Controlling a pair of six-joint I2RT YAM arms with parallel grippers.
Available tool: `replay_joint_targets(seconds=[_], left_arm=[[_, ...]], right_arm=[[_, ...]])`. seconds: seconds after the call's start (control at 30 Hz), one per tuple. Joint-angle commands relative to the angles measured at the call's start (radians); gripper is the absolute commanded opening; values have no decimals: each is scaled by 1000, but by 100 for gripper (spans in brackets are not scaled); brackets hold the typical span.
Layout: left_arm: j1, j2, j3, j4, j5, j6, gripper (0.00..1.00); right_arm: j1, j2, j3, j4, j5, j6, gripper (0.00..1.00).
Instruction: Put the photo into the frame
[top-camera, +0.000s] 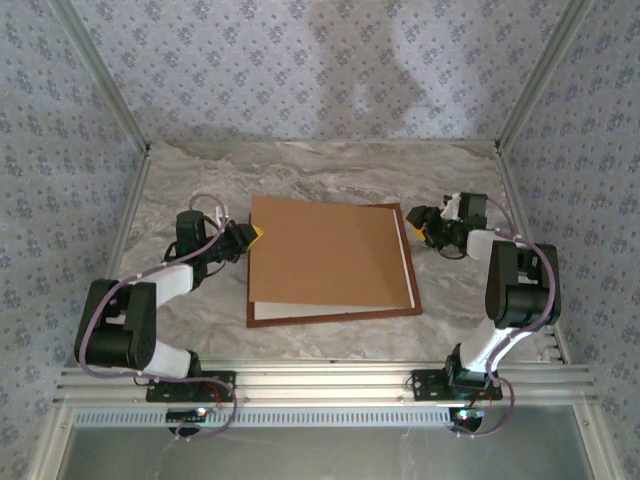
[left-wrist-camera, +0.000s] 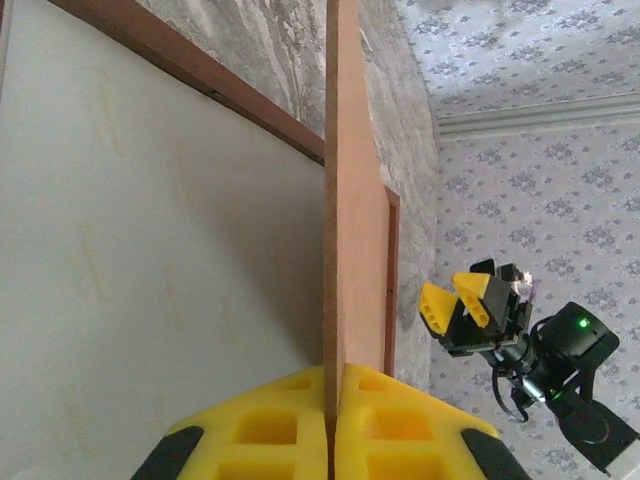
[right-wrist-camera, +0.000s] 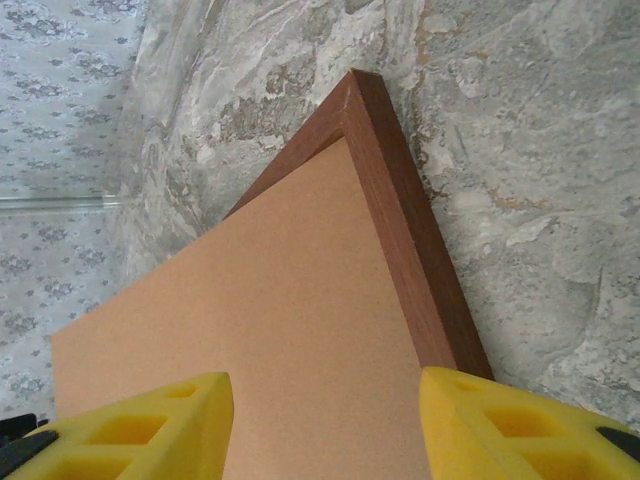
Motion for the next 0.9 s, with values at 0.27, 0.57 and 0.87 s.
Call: replay_joint_targets(seconds=[0.27,0.57,0.87], left_arm=[[-53,43,0,-16,-104,35,10],[-95,108,79,-153,-116,139,40],[-123,139,145,-299,-157,230,68]], right_arm=[[27,10,-9,-48,47,-54,54],[33,5,-5,-56,55,-61,54],[36,0,-5,-61,50,-64,54]])
